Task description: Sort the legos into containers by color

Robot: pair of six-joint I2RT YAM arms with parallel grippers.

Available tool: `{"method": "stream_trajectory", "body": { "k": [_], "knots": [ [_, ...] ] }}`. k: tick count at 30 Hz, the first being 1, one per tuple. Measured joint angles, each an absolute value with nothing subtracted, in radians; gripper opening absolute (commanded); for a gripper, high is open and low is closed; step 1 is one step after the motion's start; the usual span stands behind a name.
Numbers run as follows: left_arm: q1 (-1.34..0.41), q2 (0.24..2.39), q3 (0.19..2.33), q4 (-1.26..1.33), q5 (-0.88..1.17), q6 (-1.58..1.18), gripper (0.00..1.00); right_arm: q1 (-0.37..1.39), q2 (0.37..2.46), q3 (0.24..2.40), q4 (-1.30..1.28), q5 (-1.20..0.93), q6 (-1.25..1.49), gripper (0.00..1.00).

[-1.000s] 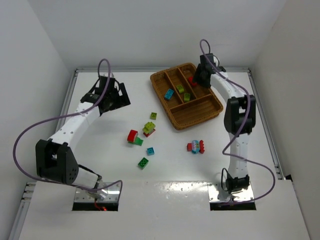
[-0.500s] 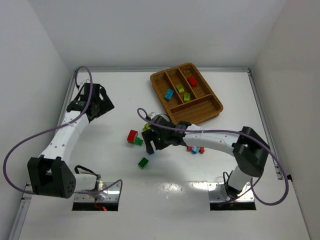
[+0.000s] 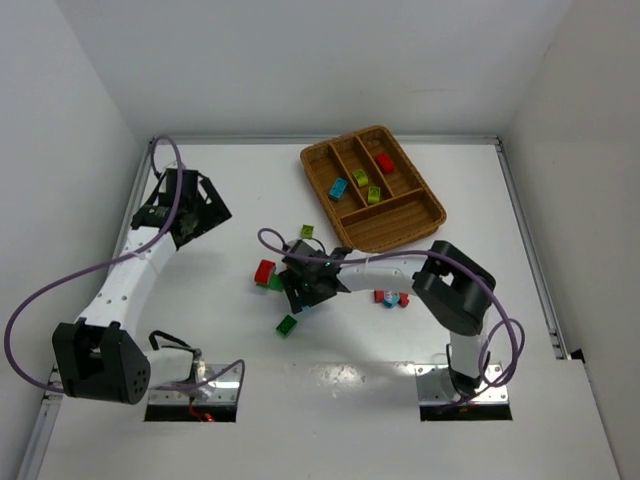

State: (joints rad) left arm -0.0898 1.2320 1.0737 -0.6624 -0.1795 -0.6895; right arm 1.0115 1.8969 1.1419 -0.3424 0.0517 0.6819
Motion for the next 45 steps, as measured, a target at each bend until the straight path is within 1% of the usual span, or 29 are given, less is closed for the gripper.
{"method": "stream_trajectory", "body": {
  "k": [2,3,6,8,11,14,17,20,22,24,26,33,35,36,39,40,42,45],
  "knots": [
    [-0.09,1.232,1.074,-0.661,-0.171,-0.69,0.87,1.014,1.917,1.164,-0.341,0.059,0.682,0.53],
    [-0.09,1.232,1.074,-0.659,-0.168,-0.69,0.87,1.015,1.926,1.175,-0.342,0.066,0.681,0.45],
    [-0.09,1.232,1.074,-0.656,-0.162,-0.689,0.87,1.018,1.941,1.2,-0.347,0.095,0.687,0.29],
    [-0.09,1.232,1.074,-0.656,-0.161,-0.689,0.87,1.019,1.943,1.209,-0.353,0.117,0.688,0.25],
    [-0.09,1.23,1.074,-0.656,-0.161,-0.689,0.87,1.014,1.941,1.216,-0.375,0.155,0.689,0.24],
    [-0.09,1.226,1.074,-0.655,-0.161,-0.686,0.87,1.0,1.914,1.216,-0.428,0.197,0.688,0.24],
    [-0.09,1.226,1.074,-0.653,-0.172,-0.685,0.87,0.942,1.823,1.214,-0.477,0.234,0.677,0.24],
    [-0.09,1.226,1.074,-0.649,-0.184,-0.685,0.87,0.801,1.707,1.218,-0.471,0.231,0.653,0.24],
    [-0.09,1.226,1.074,-0.649,-0.19,-0.685,0.87,0.682,1.681,1.263,-0.476,0.23,0.633,0.25],
    [-0.09,1.226,1.074,-0.649,-0.192,-0.685,0.87,0.585,1.713,1.343,-0.479,0.239,0.613,0.25],
    [-0.09,1.226,1.074,-0.649,-0.196,-0.683,0.87,0.527,1.778,1.439,-0.476,0.246,0.596,0.26],
    [-0.09,1.226,1.074,-0.649,-0.202,-0.672,0.87,0.467,2.085,1.761,-0.498,0.222,0.568,0.26],
    [-0.09,1.226,1.074,-0.649,-0.198,-0.669,0.87,0.458,2.178,1.86,-0.51,0.212,0.564,0.33],
    [-0.09,1.226,1.074,-0.649,-0.196,-0.667,0.87,0.457,2.211,1.889,-0.51,0.208,0.564,0.45],
    [-0.09,1.226,1.074,-0.649,-0.191,-0.664,0.87,0.453,2.277,1.94,-0.531,0.2,0.561,0.6],
    [-0.09,1.226,1.074,-0.649,-0.191,-0.662,0.87,0.452,2.286,1.941,-0.539,0.2,0.561,0.62],
    [-0.09,1.226,1.074,-0.649,-0.188,-0.659,0.87,0.451,2.286,1.929,-0.553,0.2,0.558,0.62],
    [-0.09,1.226,1.074,-0.649,-0.187,-0.655,0.87,0.452,2.209,1.822,-0.538,0.203,0.558,0.58]
  ]
}}
